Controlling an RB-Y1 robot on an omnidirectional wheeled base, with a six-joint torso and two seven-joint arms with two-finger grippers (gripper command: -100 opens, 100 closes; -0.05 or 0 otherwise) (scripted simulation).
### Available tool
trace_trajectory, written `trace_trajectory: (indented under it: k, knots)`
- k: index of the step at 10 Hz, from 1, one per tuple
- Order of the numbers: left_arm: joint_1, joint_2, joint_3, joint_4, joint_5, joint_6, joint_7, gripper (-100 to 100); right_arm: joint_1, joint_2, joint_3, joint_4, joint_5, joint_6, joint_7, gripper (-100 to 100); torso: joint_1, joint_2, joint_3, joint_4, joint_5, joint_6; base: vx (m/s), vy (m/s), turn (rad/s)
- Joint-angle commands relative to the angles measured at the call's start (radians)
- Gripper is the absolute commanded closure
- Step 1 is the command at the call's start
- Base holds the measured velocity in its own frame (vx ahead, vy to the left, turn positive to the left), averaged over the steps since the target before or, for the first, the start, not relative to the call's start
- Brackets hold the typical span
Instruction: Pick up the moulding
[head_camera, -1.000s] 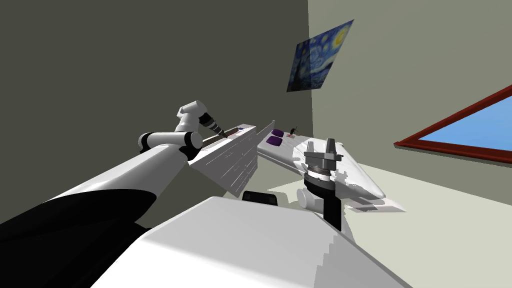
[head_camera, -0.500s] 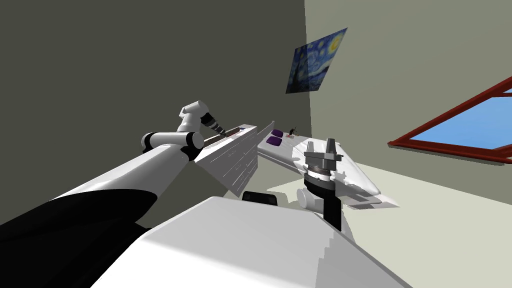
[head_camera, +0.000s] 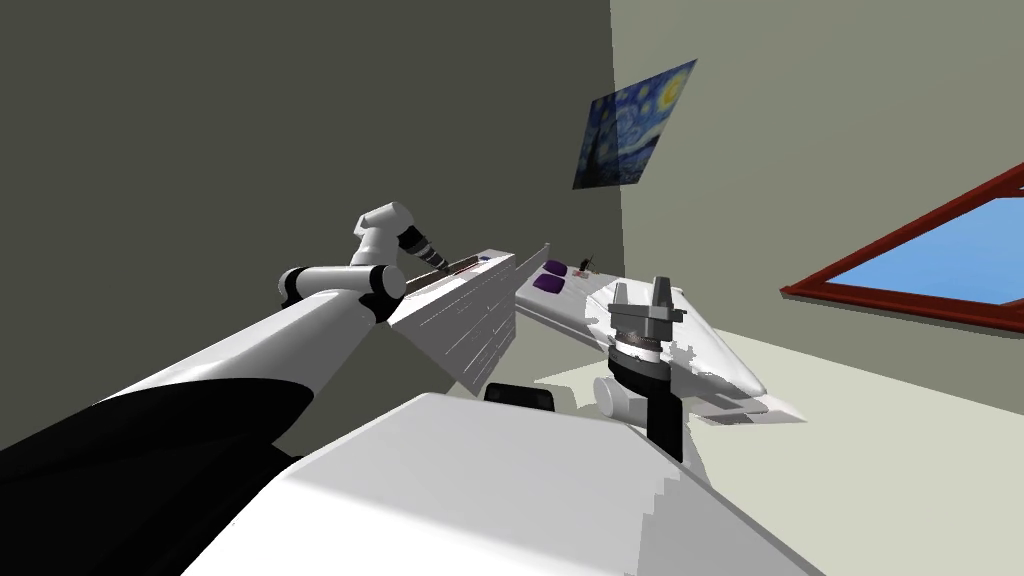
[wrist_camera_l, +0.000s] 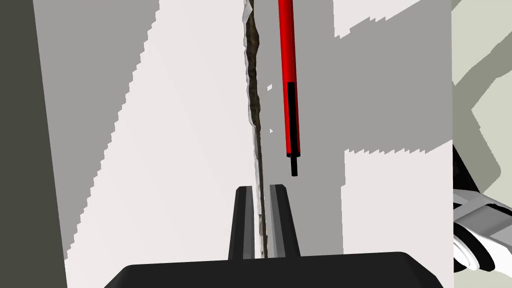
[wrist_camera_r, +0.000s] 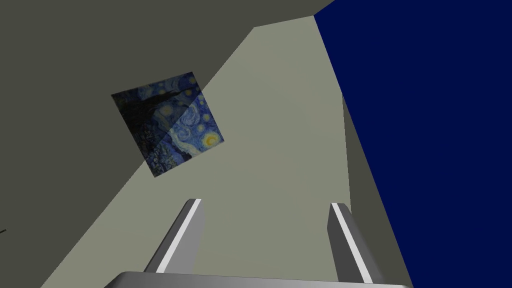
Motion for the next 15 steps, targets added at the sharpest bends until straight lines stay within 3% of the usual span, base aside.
trace_trajectory:
  k: [1, 2, 3, 4, 6, 7, 8, 10, 11, 12, 13, 15]
  knots:
    - [-0.001, 0.023, 0.011, 0.011, -0.004, 0.014, -0.039, 100, 0.000, 0.000, 0.000, 0.000, 0.000, 0.000, 0.000, 0, 0.000, 0.000, 0.000, 0.000, 0.000, 0.000, 0.154, -0.106, 0.145]
    - [0.008, 0.065, 0.037, 0.029, -0.010, 0.035, -0.075, 100, 0.000, 0.000, 0.000, 0.000, 0.000, 0.000, 0.000, 0, -0.003, -0.003, -0.002, -0.001, -0.001, 0.002, 0.142, -0.144, 0.109]
    - [0.008, 0.065, 0.037, 0.029, -0.010, 0.035, -0.101, 100, 0.000, 0.000, 0.000, 0.000, 0.000, 0.000, 0.000, 0, -0.005, -0.003, -0.002, -0.001, -0.001, 0.001, 0.124, -0.166, 0.094]
    - [0.017, 0.107, 0.063, 0.048, -0.016, 0.056, -0.128, 100, 0.000, 0.000, 0.000, 0.000, 0.000, 0.000, 0.000, 0, -0.008, -0.003, -0.003, -0.002, -0.002, 0.003, 0.177, -0.155, 0.112]
    - [0.017, 0.107, 0.063, 0.048, -0.016, 0.056, -0.169, 100, 0.000, 0.000, 0.000, 0.000, 0.000, 0.000, 0.000, 0, -0.005, -0.004, -0.003, -0.002, -0.001, 0.003, 0.086, -0.077, 0.044]
    - [0.025, 0.149, 0.089, 0.066, -0.022, 0.077, -0.204, 100, 0.000, 0.000, 0.000, 0.000, 0.000, 0.000, 0.000, 0, -0.002, -0.001, -0.001, -0.001, -0.001, 0.004, 0.091, -0.088, 0.084]
    - [0.025, 0.149, 0.089, 0.066, -0.022, 0.077, -0.224, 100, 0.000, 0.000, 0.000, 0.000, 0.000, 0.000, 0.000, 0, -0.002, -0.001, -0.001, -0.001, -0.001, 0.001, 0.098, -0.102, 0.122]
    - [0.025, 0.149, 0.089, 0.066, -0.022, 0.077, -0.234, 100, 0.000, 0.000, 0.000, 0.000, 0.000, 0.000, 0.000, 0, -0.002, 0.001, 0.000, -0.001, -0.001, 0.004, 0.016, -0.036, -0.003]
    - [0.034, 0.190, 0.115, 0.084, -0.027, 0.097, -0.278, 100, 0.000, 0.000, 0.000, 0.000, 0.000, 0.000, 0.000, 0, 0.000, 0.003, 0.001, 0.000, 0.000, 0.004, 0.076, -0.096, 0.114]
    - [0.034, 0.190, 0.115, 0.084, -0.027, 0.097, -0.298, 100, 0.000, 0.000, 0.000, 0.000, 0.000, 0.000, 0.000, 0, -0.002, 0.001, 0.000, 0.000, 0.000, 0.001, 0.105, -0.112, 0.126]
    - [0.043, 0.232, 0.142, 0.102, -0.033, 0.118, -0.328, 100, 0.000, 0.000, 0.000, 0.000, 0.000, 0.000, 0.000, 0, -0.003, 0.000, -0.001, -0.001, -0.001, 0.003, 0.125, -0.135, 0.108]
    - [0.043, 0.232, 0.142, 0.102, -0.033, 0.118, -0.364, 100, 0.000, 0.000, 0.000, 0.000, 0.000, 0.000, 0.000, 0, -0.005, -0.002, -0.002, -0.001, -0.001, 0.005, 0.087, -0.090, 0.054]
